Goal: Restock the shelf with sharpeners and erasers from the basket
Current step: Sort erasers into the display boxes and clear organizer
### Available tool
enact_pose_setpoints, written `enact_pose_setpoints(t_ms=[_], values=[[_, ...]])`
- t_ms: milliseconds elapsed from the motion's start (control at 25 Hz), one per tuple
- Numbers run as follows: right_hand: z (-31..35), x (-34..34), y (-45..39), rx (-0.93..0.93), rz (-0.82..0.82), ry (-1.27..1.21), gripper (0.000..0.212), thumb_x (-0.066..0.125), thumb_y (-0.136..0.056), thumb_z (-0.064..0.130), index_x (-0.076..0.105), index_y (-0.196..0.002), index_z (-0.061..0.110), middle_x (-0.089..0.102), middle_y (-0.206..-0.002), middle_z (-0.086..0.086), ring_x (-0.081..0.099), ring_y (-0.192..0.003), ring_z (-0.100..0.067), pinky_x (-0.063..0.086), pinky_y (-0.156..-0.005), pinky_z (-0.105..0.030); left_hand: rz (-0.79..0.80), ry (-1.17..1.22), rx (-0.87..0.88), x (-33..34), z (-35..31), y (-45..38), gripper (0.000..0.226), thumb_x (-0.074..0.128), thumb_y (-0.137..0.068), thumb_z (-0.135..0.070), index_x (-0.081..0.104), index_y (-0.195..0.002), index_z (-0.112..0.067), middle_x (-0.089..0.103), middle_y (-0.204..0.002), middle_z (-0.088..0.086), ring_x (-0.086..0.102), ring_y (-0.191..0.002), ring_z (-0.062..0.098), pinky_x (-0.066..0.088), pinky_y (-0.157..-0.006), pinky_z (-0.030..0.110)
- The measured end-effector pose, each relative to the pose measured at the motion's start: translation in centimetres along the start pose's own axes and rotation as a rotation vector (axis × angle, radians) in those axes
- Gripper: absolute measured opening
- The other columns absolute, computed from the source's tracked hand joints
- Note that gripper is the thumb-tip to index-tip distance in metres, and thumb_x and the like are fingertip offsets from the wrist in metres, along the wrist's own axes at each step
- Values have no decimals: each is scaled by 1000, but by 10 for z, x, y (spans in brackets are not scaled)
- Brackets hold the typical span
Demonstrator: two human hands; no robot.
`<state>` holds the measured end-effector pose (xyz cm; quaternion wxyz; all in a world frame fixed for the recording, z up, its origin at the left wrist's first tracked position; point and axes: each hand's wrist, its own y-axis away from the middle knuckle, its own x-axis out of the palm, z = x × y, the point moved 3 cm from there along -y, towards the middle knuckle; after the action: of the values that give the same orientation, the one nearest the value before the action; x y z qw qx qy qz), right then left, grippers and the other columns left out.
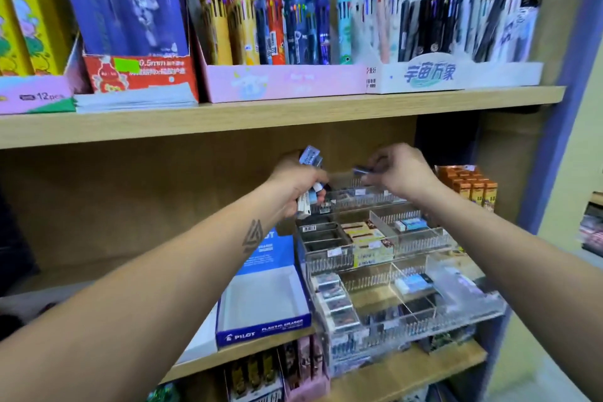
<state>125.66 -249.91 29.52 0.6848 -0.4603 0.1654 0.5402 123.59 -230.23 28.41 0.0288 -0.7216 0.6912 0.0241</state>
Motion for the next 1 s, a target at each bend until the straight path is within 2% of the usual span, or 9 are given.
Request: enact_pose_setpoints(t_ms=[120, 280, 440, 560, 640, 760, 800, 920, 1000], values=[[2, 9, -28, -65, 96, 28, 23, 85, -74, 27, 76, -90, 14, 73, -85, -2, 68, -78, -18, 47, -62, -22, -8, -18, -14, -2, 8, -14, 18, 64, -86, 8, 55, -80, -7, 54, -61, 14, 51, -42, 18, 50, -43, 26], [3, 24, -60, -151, 362, 271, 8, 81, -78, 24, 76, -82, 19, 70, -80, 7, 65, -76, -14, 45, -65, -21, 13, 16, -29, -6, 11, -19, 20, 65, -85, 9, 55, -90, -7, 56, -65, 16, 51, -41, 18, 49, -39, 23], [-2, 29, -80, -83, 577, 324, 9, 78, -81, 13, 77, -91, 14, 75, -80, -15, 60, -58, -25, 55, -59, -38, 29, 11, -38, -7, 12, -23, 25, 66, -84, 9, 55, -99, -9, 57, -68, 16, 52, -45, 19, 49, -41, 24], [-6, 31, -85, 35, 685, 284, 10, 76, -83, 6, 76, -91, 12, 66, -75, -21, 54, -59, -24, 49, -59, -34, 48, 33, -57, -8, 12, -26, 25, 64, -85, 10, 52, -95, -9, 56, -68, 16, 51, -45, 19, 49, -43, 25], [-5, 34, -88, 105, 707, 261, 14, 72, -83, -1, 76, -91, 9, 62, -66, -12, 52, -56, -20, 51, -60, -32, 53, 45, -56, -8, 11, -27, 25, 63, -85, 11, 51, -94, -9, 56, -69, 17, 51, -45, 19, 50, -41, 24], [0, 41, -92, 164, 708, 234, 19, 74, -78, -7, 78, -87, 9, 70, -75, -9, 61, -72, -21, 58, -86, -39, 48, 47, -56, -9, 11, -28, 26, 63, -85, 12, 53, -100, -7, 57, -73, 18, 52, -47, 19, 51, -41, 25], [3, 42, -92, 171, 715, 228, 20, 75, -77, -7, 78, -85, 10, 71, -78, -9, 61, -76, -22, 57, -87, -36, 49, 47, -57, -9, 11, -28, 26, 63, -85, 12, 53, -101, -6, 57, -74, 18, 52, -47, 20, 51, -42, 25], [7, 43, -90, 192, 723, 194, 22, 73, -78, -10, 78, -84, 11, 71, -80, -7, 62, -79, -20, 56, -75, -25, 49, 41, -48, -9, 12, -30, 25, 63, -85, 11, 54, -100, -6, 57, -74, 19, 53, -47, 20, 52, -42, 25], [10, 47, -86, 206, 741, 182, 26, 70, -79, -14, 77, -87, 9, 71, -85, -7, 65, -87, -21, 58, -78, -25, 43, 40, -41, -9, 13, -31, 25, 64, -85, 11, 54, -101, -6, 58, -72, 18, 53, -45, 19, 52, -42, 25]])
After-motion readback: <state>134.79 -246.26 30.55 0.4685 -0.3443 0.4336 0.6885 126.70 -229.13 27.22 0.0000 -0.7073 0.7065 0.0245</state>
